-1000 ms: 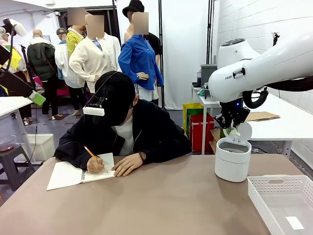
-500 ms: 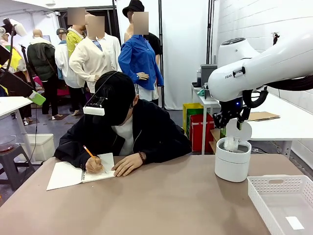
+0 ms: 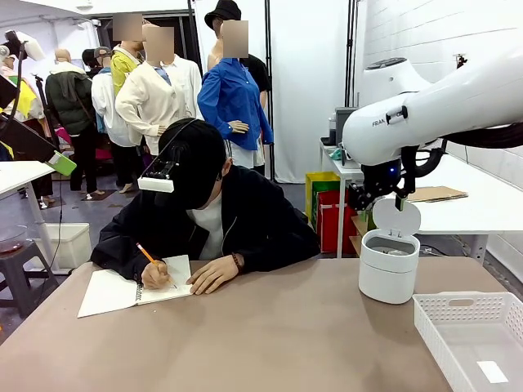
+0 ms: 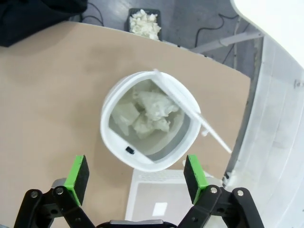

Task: Sort the paper based on its condition.
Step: If a person hands you a paper, place it in the Organizing basket , and if it's crumpled, put it in the Trash can.

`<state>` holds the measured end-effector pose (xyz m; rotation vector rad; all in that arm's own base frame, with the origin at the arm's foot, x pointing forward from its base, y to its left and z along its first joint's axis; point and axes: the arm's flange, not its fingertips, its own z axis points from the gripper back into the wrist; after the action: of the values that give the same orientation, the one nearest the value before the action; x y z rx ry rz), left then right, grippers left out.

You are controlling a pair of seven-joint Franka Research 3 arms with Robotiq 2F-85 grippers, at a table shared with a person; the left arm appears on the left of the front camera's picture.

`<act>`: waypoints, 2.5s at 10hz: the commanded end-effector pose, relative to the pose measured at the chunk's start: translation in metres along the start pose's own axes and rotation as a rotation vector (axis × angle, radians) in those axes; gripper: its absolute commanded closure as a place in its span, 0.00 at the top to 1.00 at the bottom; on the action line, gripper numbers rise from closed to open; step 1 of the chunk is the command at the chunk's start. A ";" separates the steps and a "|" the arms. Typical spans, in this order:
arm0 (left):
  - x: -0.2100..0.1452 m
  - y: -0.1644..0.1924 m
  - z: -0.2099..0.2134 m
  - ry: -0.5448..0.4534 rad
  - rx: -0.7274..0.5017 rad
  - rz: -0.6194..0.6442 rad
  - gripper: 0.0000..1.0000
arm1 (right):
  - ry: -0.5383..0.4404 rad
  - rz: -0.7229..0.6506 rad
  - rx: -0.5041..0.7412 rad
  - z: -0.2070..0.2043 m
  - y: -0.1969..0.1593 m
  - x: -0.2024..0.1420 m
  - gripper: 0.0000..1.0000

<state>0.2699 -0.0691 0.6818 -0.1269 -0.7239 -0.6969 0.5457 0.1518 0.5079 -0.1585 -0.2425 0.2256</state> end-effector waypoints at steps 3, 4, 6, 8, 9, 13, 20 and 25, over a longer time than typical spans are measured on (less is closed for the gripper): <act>0.000 0.000 0.000 0.003 0.003 0.000 1.00 | -0.015 0.121 0.134 0.022 0.024 -0.025 1.00; 0.000 0.000 0.000 0.003 0.003 0.000 1.00 | 0.001 0.023 0.064 0.014 0.016 -0.007 1.00; 0.000 0.000 0.000 0.003 0.003 0.000 1.00 | 0.001 0.023 0.064 0.014 0.016 -0.007 1.00; 0.000 0.000 0.000 0.003 0.003 0.000 1.00 | 0.001 0.023 0.064 0.014 0.016 -0.007 1.00; 0.000 0.000 0.000 0.003 0.003 0.000 1.00 | 0.001 0.023 0.064 0.014 0.016 -0.007 1.00; 0.000 0.000 0.000 0.003 0.003 0.000 1.00 | 0.001 0.023 0.064 0.014 0.016 -0.007 1.00; 0.000 0.000 0.000 0.003 0.003 0.000 1.00 | -0.095 0.206 0.555 0.126 0.059 -0.048 1.00; 0.000 0.000 0.000 0.003 0.003 0.000 1.00 | -0.349 0.315 0.672 0.220 0.067 -0.079 1.00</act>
<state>0.2699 -0.0691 0.6818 -0.1271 -0.7238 -0.6972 0.4056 0.2331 0.6927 0.4554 -0.4417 0.5978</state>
